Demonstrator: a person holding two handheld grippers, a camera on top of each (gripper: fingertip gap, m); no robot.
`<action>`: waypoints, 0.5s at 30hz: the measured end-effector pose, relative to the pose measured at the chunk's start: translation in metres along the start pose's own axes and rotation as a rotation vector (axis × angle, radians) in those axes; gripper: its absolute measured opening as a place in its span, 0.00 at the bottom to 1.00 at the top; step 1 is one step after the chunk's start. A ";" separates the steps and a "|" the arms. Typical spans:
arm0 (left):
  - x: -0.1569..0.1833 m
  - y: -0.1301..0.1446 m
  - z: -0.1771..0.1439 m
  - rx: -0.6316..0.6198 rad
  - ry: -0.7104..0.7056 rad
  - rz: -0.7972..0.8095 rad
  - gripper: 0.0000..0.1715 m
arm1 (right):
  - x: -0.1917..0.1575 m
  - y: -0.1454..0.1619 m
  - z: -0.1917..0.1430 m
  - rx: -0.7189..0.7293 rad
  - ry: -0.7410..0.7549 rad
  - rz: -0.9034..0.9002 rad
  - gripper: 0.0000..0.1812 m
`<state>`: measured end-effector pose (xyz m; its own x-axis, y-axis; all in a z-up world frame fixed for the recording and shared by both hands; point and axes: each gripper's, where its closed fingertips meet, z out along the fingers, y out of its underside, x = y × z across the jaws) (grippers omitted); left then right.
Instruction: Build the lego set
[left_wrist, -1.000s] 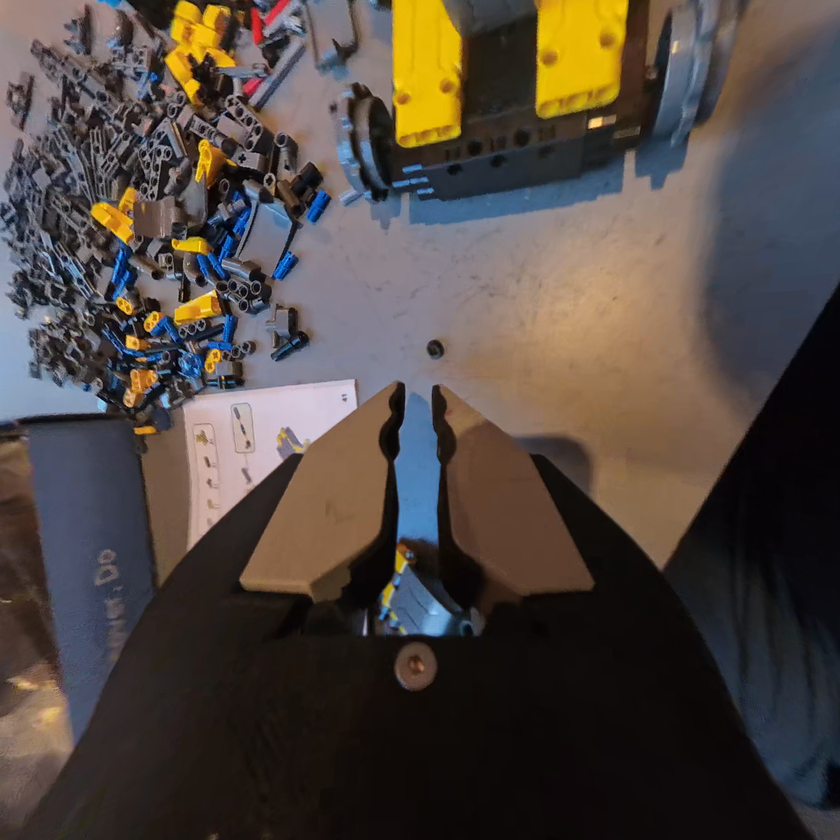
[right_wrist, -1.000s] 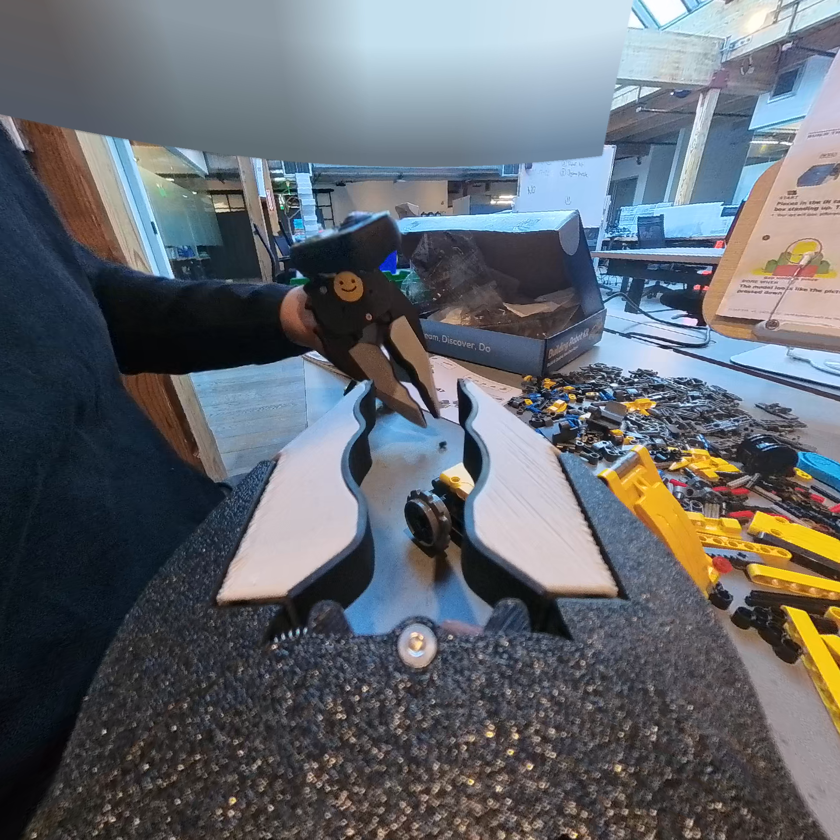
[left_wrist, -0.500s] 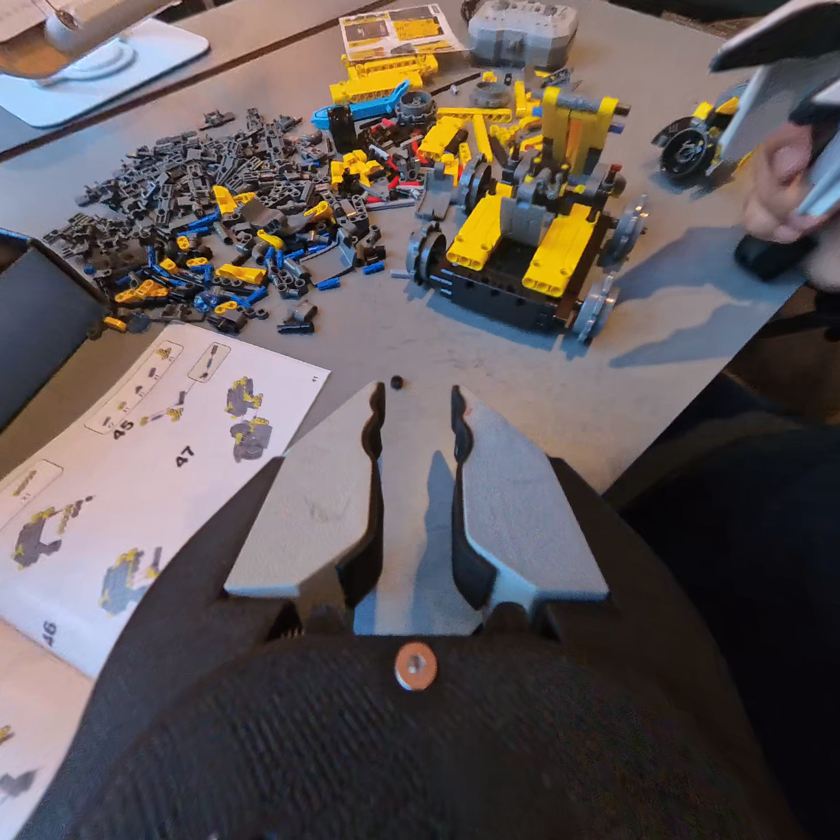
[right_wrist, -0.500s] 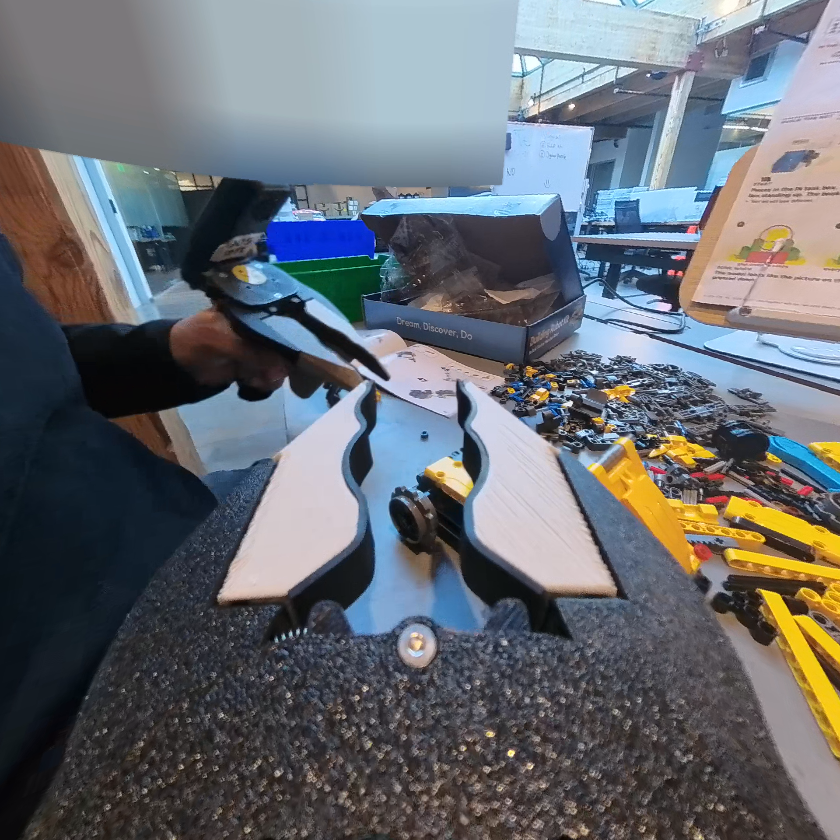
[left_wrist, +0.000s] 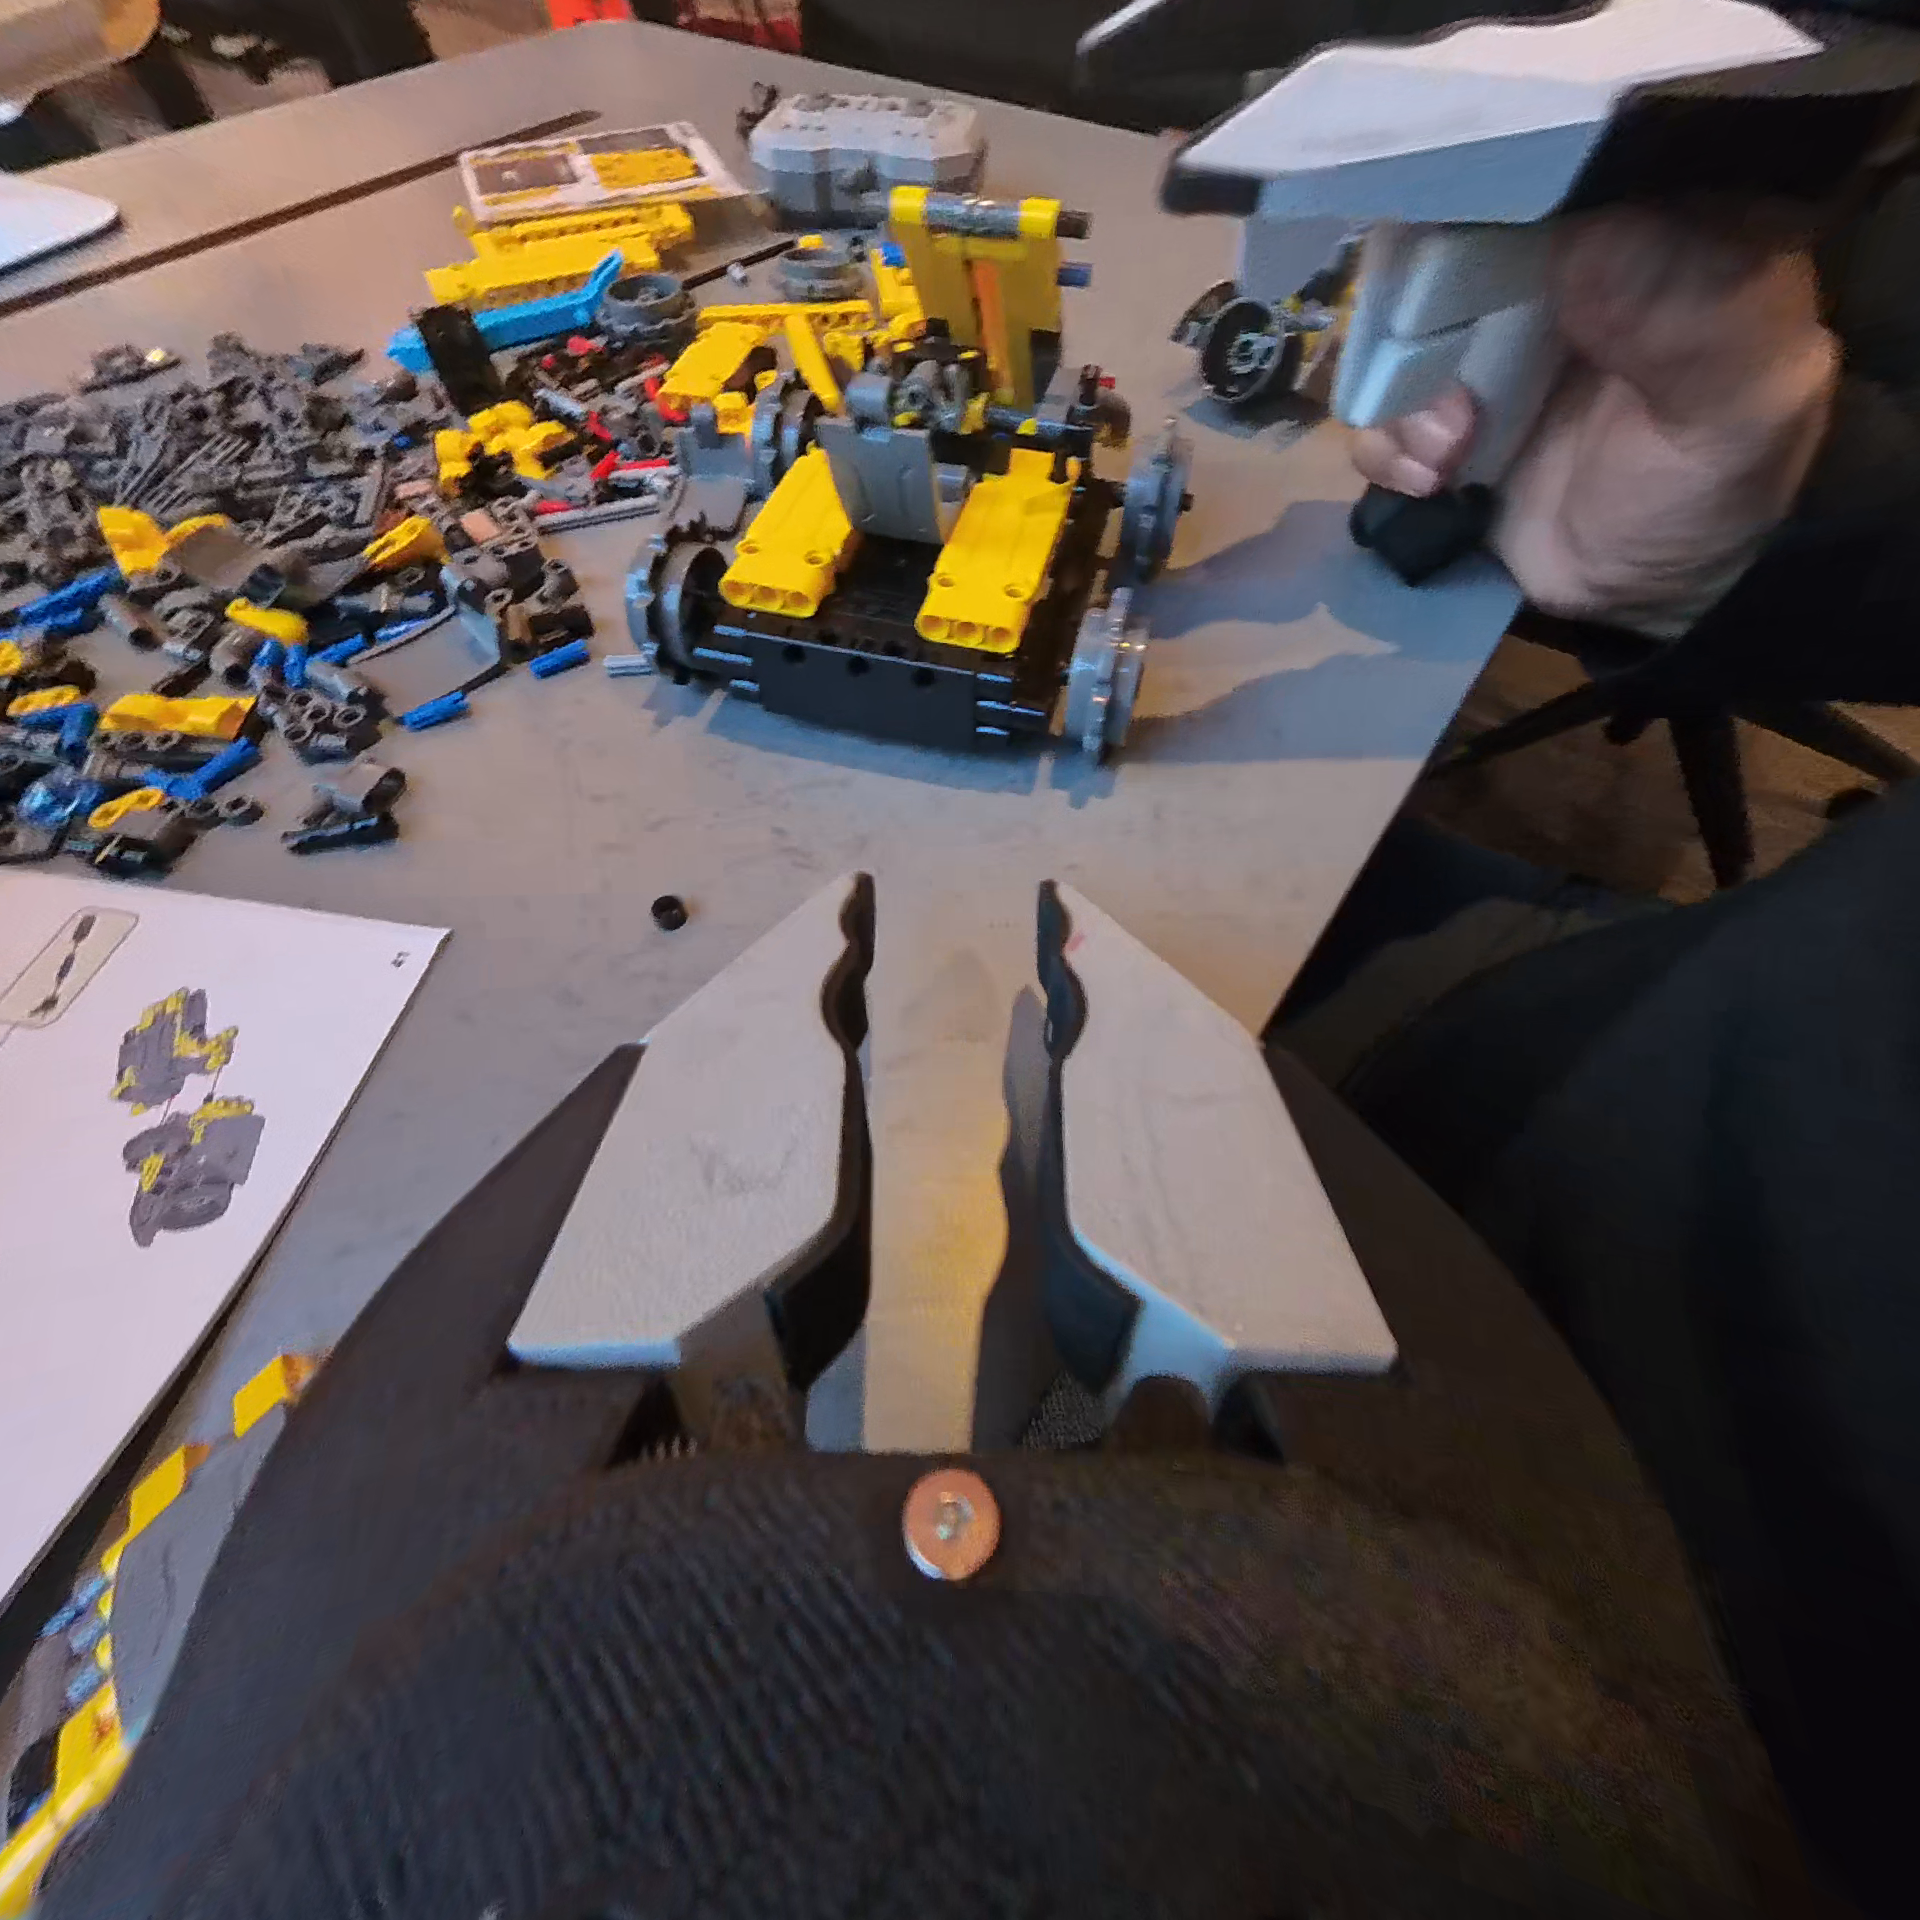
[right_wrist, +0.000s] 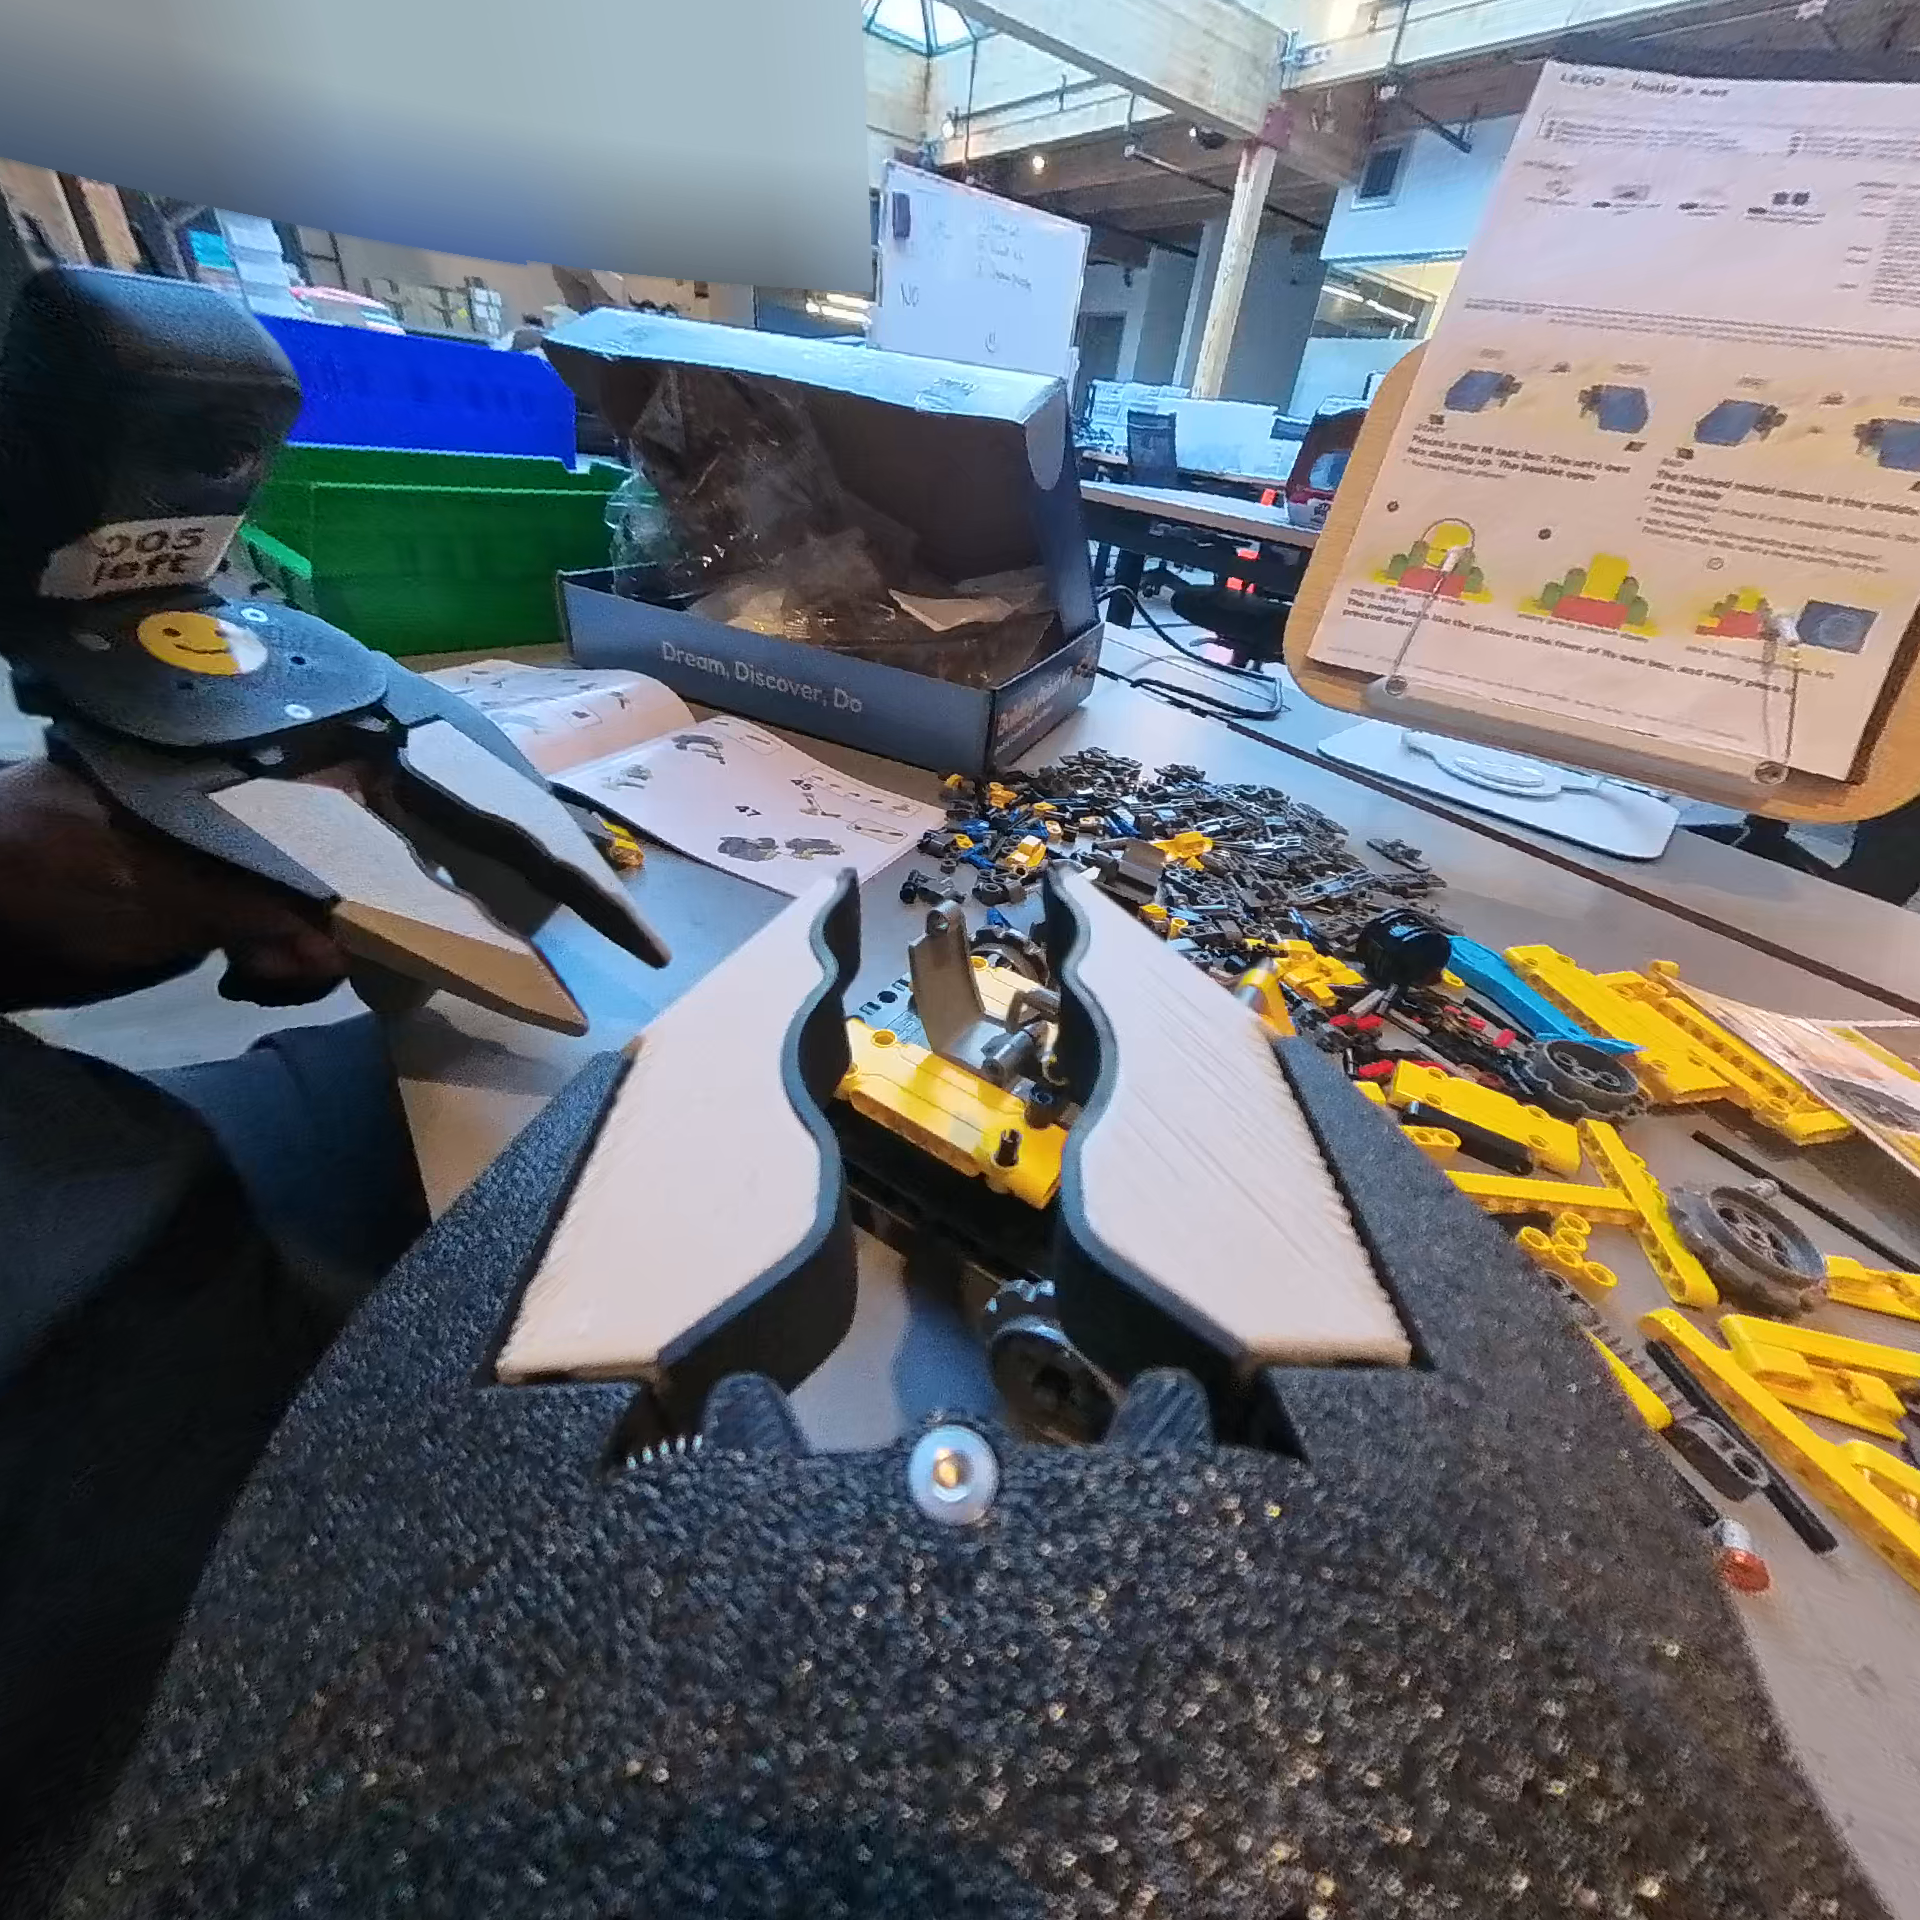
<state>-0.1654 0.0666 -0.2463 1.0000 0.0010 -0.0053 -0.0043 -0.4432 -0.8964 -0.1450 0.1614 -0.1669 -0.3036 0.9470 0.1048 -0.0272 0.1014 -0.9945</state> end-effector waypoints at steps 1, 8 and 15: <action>0.003 0.001 0.000 0.003 0.018 0.010 0.19 | -0.001 0.000 0.001 -0.004 -0.004 -0.006 0.19; 0.012 0.003 -0.004 0.016 0.111 -0.019 0.27 | 0.004 0.002 0.003 -0.016 0.024 0.003 0.19; 0.016 -0.005 0.002 0.005 0.176 -0.078 0.27 | 0.001 0.004 0.005 -0.033 0.015 -0.014 0.19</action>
<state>-0.1490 0.0704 -0.2424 0.9824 -0.1222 0.1412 0.0732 -0.4437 -0.8932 -0.1503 0.1609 -0.1711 -0.2893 0.9499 0.1186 0.0003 0.1240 -0.9923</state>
